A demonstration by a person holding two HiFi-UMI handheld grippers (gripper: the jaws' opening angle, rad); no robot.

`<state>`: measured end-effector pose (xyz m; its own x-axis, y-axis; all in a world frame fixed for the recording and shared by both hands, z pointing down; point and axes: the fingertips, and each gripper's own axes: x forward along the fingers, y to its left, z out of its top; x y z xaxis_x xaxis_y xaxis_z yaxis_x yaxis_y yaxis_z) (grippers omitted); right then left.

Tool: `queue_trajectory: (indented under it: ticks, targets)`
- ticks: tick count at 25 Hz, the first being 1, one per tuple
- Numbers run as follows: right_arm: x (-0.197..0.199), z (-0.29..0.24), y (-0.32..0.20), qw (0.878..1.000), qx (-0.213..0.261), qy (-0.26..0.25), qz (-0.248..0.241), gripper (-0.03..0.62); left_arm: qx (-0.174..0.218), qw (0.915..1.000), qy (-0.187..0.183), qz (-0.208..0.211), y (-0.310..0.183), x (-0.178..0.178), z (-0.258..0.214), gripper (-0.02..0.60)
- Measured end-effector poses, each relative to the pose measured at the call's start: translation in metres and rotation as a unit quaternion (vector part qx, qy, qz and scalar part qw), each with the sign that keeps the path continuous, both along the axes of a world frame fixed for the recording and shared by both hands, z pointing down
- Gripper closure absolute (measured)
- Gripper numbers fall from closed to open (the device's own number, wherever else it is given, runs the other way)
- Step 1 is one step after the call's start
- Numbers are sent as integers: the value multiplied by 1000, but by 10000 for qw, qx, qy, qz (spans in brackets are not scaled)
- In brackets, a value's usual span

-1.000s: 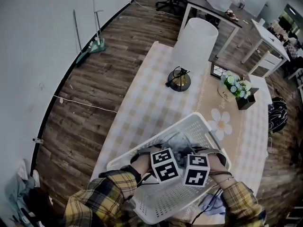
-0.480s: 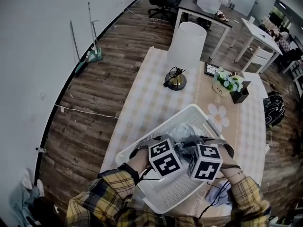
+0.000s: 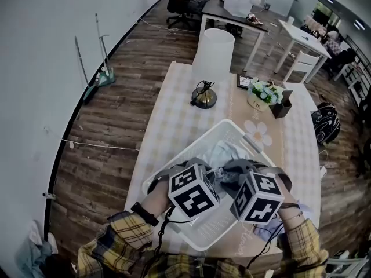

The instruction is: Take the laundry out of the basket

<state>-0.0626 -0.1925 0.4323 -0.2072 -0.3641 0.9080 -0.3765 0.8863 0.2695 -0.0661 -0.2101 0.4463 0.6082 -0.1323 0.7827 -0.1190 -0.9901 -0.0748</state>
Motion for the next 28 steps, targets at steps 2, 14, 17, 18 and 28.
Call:
queue_trajectory:
  ticks: [2,14,17,18,28]
  targets:
    - [0,-15,5,9997,178,-108,85,428,95,9999,85,-19,4,-1,-18,514]
    - [47,-89,65,9919,1092,-632,166,428,741,9970,114,-183,63,43,-101,518]
    - [74,-98,85,9898,1180,-780,183,428,731,9970,124,-236,83,69,-113,520]
    - [83,-101,91,9890,1212,-826,189,428,755,9967,137,-259,90,78,-118,520]
    - [201,-108,170,9836,1478,-977,332,428,1004,9947,67,-230,172,198,-129,529]
